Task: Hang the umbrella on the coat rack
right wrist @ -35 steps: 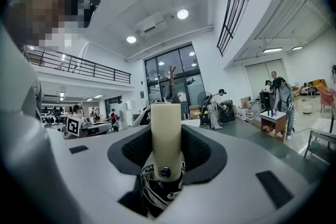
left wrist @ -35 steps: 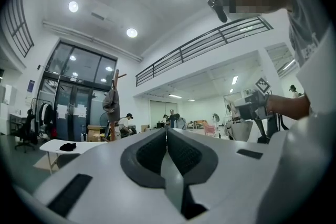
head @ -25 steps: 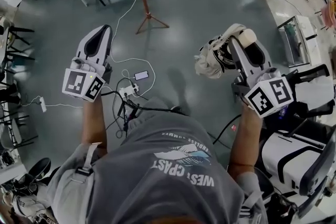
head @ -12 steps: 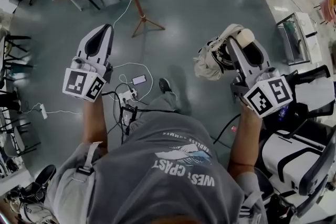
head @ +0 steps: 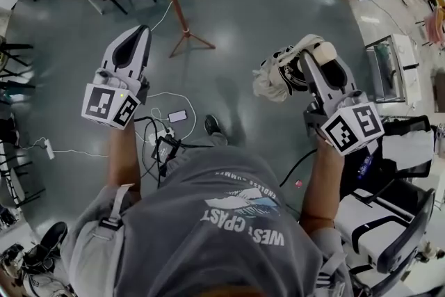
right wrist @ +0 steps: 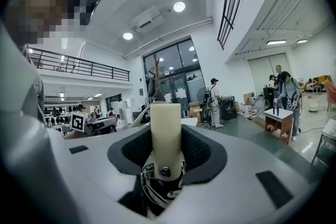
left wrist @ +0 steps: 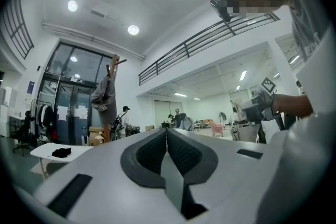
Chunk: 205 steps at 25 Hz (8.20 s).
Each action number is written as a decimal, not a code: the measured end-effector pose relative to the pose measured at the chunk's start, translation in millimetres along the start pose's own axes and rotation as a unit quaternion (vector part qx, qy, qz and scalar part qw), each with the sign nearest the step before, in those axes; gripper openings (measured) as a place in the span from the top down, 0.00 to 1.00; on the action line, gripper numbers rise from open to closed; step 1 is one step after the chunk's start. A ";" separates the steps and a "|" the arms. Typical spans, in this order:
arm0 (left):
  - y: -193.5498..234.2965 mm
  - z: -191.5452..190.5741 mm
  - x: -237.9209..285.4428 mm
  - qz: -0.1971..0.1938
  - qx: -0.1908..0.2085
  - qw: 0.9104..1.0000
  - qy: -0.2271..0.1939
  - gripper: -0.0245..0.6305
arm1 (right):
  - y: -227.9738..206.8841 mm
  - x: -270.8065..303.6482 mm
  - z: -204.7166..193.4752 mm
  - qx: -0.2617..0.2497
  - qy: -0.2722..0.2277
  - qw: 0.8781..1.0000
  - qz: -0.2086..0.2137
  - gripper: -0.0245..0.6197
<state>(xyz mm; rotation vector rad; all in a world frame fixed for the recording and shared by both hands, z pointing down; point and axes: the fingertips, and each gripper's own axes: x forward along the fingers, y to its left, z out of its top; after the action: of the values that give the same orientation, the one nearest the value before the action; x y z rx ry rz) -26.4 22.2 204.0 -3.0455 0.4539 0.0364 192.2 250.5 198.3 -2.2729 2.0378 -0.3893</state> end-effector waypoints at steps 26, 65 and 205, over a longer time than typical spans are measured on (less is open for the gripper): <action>107.4 -7.4 21.0 0.179 0.001 0.984 0.008 0.93 | -49.0 290.3 -4.3 -0.023 0.075 0.983 0.167 0.69; 146.2 -88.4 -46.7 0.369 -0.057 0.922 0.101 0.93 | -67.6 560.8 -231.9 -0.046 0.222 0.950 0.214 0.69; 183.7 -170.9 -31.9 0.361 -0.146 0.911 0.135 0.93 | -67.3 678.8 -298.1 -0.563 0.338 0.719 0.228 0.69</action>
<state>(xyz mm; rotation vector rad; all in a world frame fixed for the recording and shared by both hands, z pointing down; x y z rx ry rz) -108.2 -155.0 364.9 -2.9512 1.7061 -0.3092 251.5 -374.4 598.6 -1.9288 3.9449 0.2135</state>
